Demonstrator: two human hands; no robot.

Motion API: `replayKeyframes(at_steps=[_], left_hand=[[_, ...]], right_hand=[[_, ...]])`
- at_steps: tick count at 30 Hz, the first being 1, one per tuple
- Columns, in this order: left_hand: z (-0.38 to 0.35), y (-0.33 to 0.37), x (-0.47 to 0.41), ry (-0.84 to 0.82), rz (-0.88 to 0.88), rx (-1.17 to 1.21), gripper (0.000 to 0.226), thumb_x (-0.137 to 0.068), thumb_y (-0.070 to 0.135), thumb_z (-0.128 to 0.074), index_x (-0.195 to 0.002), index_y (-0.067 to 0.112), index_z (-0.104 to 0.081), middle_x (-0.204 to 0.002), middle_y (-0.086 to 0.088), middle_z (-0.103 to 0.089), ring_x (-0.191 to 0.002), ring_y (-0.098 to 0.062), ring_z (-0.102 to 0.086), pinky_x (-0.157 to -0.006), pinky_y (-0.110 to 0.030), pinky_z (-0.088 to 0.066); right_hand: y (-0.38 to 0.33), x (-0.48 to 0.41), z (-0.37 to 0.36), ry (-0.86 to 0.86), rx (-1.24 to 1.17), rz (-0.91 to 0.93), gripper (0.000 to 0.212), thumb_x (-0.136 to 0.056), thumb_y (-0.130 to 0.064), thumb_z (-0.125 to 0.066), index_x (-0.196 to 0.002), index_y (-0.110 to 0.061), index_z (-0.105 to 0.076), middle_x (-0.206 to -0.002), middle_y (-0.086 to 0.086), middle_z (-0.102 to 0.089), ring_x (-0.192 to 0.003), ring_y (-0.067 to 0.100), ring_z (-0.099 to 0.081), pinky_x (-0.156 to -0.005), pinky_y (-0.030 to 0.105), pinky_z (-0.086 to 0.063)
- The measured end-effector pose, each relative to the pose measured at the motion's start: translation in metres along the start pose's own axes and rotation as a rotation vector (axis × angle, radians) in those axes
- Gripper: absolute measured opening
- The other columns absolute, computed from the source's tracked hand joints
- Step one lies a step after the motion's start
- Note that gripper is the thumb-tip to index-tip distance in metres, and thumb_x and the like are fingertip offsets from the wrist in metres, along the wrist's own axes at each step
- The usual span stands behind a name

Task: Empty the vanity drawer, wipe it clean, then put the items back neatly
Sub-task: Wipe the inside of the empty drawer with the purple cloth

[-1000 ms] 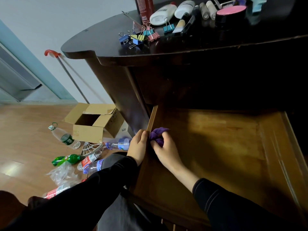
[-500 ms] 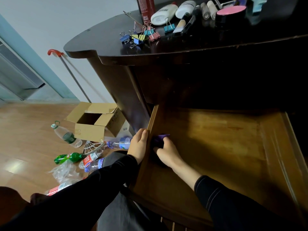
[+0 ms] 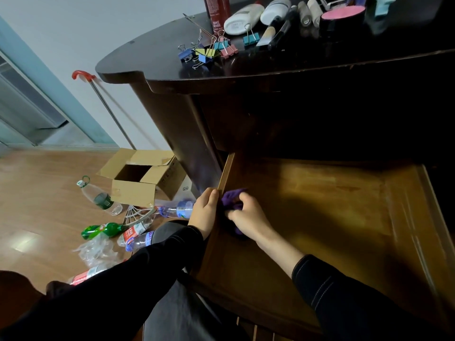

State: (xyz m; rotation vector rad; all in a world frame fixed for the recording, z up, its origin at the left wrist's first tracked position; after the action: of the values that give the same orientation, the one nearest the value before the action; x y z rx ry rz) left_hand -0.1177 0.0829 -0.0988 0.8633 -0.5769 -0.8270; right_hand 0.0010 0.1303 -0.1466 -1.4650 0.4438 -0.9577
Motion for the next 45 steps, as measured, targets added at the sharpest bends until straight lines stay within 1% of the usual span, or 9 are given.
replayKeyframes(at_steps=[2, 6, 12, 18, 23, 30, 35, 41, 45], left_hand=[[0.0, 0.0, -0.001, 0.001, 0.006, 0.011, 0.025, -0.108, 0.023, -0.036, -0.106, 0.015, -0.06, -0.107, -0.007, -0.062, -0.099, -0.015, -0.057, -0.087, -0.026, -0.043], [0.0, 0.001, 0.001, -0.006, -0.005, -0.007, 0.032, -0.108, 0.025, -0.035, -0.112, 0.005, -0.06, -0.111, -0.018, -0.063, -0.107, -0.029, -0.058, -0.101, -0.044, -0.042], [-0.001, -0.004, 0.0, -0.013, 0.035, 0.003, 0.025, -0.108, 0.03, -0.035, -0.111, 0.019, -0.057, -0.116, -0.009, -0.061, -0.111, -0.021, -0.056, -0.095, -0.031, -0.039], [0.0, -0.001, 0.001, -0.009, -0.01, -0.002, 0.031, -0.108, 0.027, -0.036, -0.114, 0.008, -0.06, -0.111, -0.016, -0.063, -0.106, -0.027, -0.058, -0.101, -0.041, -0.043], [-0.002, -0.007, -0.002, -0.016, 0.045, 0.056, 0.021, -0.107, 0.029, -0.037, -0.111, 0.022, -0.057, -0.119, -0.004, -0.06, -0.11, -0.016, -0.054, -0.098, -0.03, -0.041], [-0.002, -0.005, 0.0, -0.014, 0.014, 0.028, 0.029, -0.108, 0.031, -0.036, -0.114, 0.015, -0.06, -0.114, -0.009, -0.063, -0.107, -0.021, -0.058, -0.1, -0.036, -0.042], [-0.003, -0.008, -0.001, -0.021, 0.051, 0.087, 0.023, -0.107, 0.03, -0.038, -0.106, 0.021, -0.06, -0.115, -0.011, -0.063, -0.109, -0.022, -0.059, -0.105, -0.041, -0.043], [-0.003, -0.005, 0.005, -0.054, 0.049, -0.01, 0.03, -0.108, 0.036, -0.032, -0.113, 0.023, -0.058, -0.117, -0.007, -0.063, -0.111, -0.021, -0.057, -0.097, -0.032, -0.039], [0.0, -0.031, 0.025, -0.119, 0.127, -0.039, 0.036, -0.107, 0.043, -0.032, -0.133, 0.029, -0.053, -0.134, 0.004, -0.054, -0.133, -0.017, -0.046, -0.109, -0.025, -0.031]], right_hand=[[-0.012, 0.003, 0.0, 0.044, -0.004, 0.077, 0.029, -0.082, -0.027, -0.066, -0.106, -0.041, -0.059, -0.11, -0.015, -0.063, -0.098, 0.004, -0.063, -0.068, 0.011, -0.049], [0.021, 0.009, -0.017, -0.064, 0.21, -0.056, 0.039, -0.087, -0.011, -0.059, -0.123, -0.025, -0.057, -0.12, 0.001, -0.063, -0.109, 0.025, -0.062, -0.093, 0.036, -0.054], [0.007, -0.002, -0.003, -0.049, 0.177, -0.01, 0.045, -0.077, -0.024, -0.062, -0.121, -0.033, -0.061, -0.118, -0.008, -0.064, -0.106, 0.015, -0.062, -0.087, 0.031, -0.053], [0.035, 0.009, -0.02, -0.151, 0.344, -0.087, 0.034, -0.088, -0.011, -0.06, -0.118, -0.027, -0.061, -0.101, -0.006, -0.064, -0.092, 0.02, -0.063, -0.08, 0.035, -0.056], [-0.005, -0.001, 0.002, -0.027, 0.13, 0.04, 0.03, -0.071, -0.027, -0.069, -0.096, -0.042, -0.065, -0.108, -0.015, -0.068, -0.1, 0.007, -0.063, -0.075, 0.021, -0.048], [0.035, 0.007, -0.017, -0.15, 0.329, -0.112, 0.051, -0.09, -0.015, -0.065, -0.139, -0.024, -0.053, -0.132, 0.0, -0.06, -0.122, 0.023, -0.058, -0.09, 0.026, -0.045], [0.007, 0.005, -0.011, -0.051, 0.207, 0.031, 0.037, -0.074, -0.036, -0.066, -0.109, -0.041, -0.058, -0.111, -0.014, -0.061, -0.099, 0.007, -0.06, -0.084, 0.029, -0.051], [0.034, 0.014, -0.017, -0.131, 0.347, -0.086, 0.047, -0.089, -0.015, -0.068, -0.133, -0.022, -0.057, -0.127, 0.0, -0.063, -0.12, 0.025, -0.06, -0.095, 0.032, -0.051], [0.005, 0.016, -0.009, -0.065, 0.266, 0.063, 0.029, -0.071, -0.038, -0.07, -0.098, -0.045, -0.064, -0.105, -0.021, -0.066, -0.097, 0.002, -0.063, -0.077, 0.021, -0.052]])
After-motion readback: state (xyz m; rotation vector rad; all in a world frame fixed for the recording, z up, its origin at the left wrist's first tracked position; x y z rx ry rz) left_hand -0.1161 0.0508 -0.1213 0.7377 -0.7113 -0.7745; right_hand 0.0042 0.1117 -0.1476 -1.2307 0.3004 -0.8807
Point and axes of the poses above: each hand's wrist, its own x-axis away from the middle knuckle, its own z-axis out of the back of the hand, y = z × x, the point moved 10 cm from there along -x, towards the middle knuckle
